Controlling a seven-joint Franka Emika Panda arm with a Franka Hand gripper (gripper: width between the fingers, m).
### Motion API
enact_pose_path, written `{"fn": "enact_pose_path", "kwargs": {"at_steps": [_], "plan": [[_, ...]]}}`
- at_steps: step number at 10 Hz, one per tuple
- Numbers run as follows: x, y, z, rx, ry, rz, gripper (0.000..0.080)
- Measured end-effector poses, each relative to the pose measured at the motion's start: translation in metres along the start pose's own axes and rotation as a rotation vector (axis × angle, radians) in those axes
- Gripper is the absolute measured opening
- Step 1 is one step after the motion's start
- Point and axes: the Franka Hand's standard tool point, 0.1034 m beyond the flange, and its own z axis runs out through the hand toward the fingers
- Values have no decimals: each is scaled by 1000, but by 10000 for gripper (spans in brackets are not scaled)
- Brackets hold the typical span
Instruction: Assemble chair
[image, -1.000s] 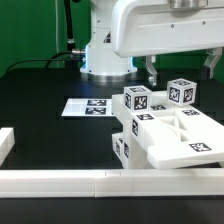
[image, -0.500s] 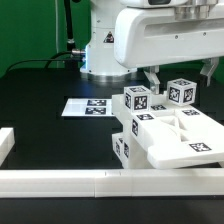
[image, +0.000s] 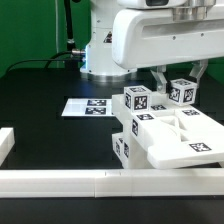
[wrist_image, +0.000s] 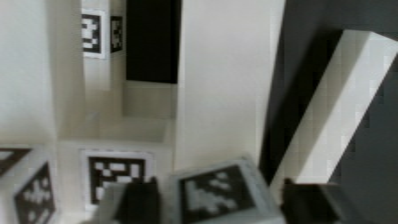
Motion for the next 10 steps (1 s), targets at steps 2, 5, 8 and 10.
{"fn": "enact_pose_path", "kwargs": {"at_steps": [2,5,8,10], "plan": [[0,0,0,0,0,27,282],[2,-2,1,-7,25,278,282],[6,-6,1,-3,46,594,284],[6,-8,1,11,46,864,284]]}}
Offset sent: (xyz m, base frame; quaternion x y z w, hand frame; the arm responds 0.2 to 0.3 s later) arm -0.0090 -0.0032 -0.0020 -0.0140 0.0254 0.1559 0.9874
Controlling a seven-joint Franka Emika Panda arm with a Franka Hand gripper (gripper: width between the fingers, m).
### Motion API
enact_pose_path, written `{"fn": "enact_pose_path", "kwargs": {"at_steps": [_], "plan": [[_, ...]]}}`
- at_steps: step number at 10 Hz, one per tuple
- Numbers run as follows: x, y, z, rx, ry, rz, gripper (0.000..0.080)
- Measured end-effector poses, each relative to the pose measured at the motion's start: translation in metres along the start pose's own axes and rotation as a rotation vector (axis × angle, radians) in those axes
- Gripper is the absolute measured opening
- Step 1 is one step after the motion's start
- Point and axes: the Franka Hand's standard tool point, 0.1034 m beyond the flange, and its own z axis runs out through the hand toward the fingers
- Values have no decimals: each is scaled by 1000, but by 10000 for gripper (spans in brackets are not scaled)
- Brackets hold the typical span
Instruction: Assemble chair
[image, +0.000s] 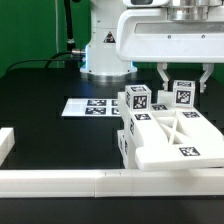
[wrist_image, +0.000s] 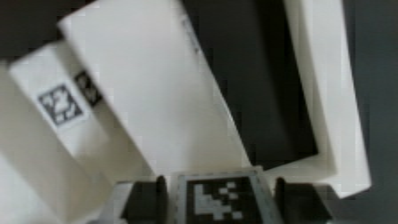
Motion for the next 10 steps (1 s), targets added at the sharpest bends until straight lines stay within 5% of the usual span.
{"fn": "enact_pose_path", "kwargs": {"at_steps": [6,7,10], "plan": [[0,-1,0,6,-6,321,296],[0,-1,0,5,-6,288,537],[0,-1,0,5,-4,100,643]]}}
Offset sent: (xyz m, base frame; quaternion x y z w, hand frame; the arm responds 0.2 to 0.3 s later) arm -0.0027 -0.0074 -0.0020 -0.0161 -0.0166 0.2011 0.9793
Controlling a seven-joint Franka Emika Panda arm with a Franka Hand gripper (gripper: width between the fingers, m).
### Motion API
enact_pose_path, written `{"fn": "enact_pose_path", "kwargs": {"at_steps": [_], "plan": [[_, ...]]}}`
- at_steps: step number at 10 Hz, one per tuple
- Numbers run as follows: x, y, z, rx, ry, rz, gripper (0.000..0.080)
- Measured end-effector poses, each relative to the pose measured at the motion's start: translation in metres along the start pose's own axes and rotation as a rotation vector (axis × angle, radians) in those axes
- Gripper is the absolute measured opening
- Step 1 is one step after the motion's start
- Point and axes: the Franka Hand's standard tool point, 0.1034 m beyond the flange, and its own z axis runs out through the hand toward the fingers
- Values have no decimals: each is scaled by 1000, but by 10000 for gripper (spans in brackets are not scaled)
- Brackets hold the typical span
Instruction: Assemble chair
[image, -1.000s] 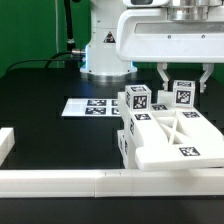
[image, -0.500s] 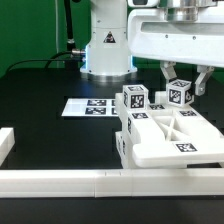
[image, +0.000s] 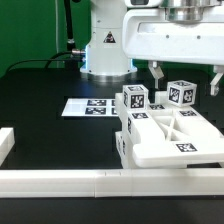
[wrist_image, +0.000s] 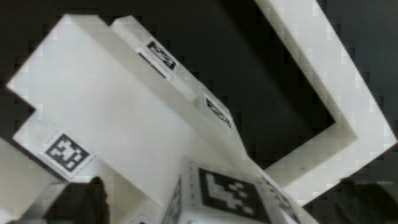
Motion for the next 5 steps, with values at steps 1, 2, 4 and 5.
{"fn": "enact_pose_path", "kwargs": {"at_steps": [1,2,4,5], "plan": [[0,0,0,0,0,-90,643],[1,2,0,-5,0,-211,649],[2,4,0,-21,2,-492,649],[3,5,0,-22,1,-604,649]]}}
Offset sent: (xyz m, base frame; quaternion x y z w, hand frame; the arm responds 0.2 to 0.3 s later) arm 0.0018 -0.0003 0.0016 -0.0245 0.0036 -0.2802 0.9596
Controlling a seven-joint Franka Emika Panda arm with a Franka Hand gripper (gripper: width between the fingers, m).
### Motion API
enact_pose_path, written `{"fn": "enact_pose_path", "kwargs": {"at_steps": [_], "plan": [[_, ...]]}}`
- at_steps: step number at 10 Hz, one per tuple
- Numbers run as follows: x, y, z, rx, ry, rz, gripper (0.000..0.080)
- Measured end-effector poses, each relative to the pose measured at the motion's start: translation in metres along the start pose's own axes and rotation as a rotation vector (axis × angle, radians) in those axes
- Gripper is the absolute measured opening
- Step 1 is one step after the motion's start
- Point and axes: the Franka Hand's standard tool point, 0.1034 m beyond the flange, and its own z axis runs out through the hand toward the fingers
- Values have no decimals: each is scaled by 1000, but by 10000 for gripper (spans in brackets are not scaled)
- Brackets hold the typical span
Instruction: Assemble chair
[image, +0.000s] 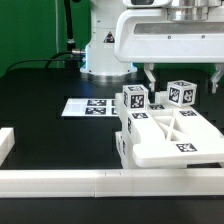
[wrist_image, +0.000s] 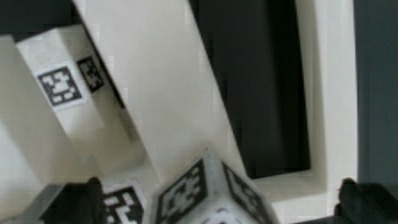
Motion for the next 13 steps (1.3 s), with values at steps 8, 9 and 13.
{"fn": "enact_pose_path", "kwargs": {"at_steps": [8,9,13], "plan": [[1,5,-1,-22,-3,-385,463],[1,5,-1,-22,-3,-384,281],[1,1,0,-18,9,-96,284]]}}
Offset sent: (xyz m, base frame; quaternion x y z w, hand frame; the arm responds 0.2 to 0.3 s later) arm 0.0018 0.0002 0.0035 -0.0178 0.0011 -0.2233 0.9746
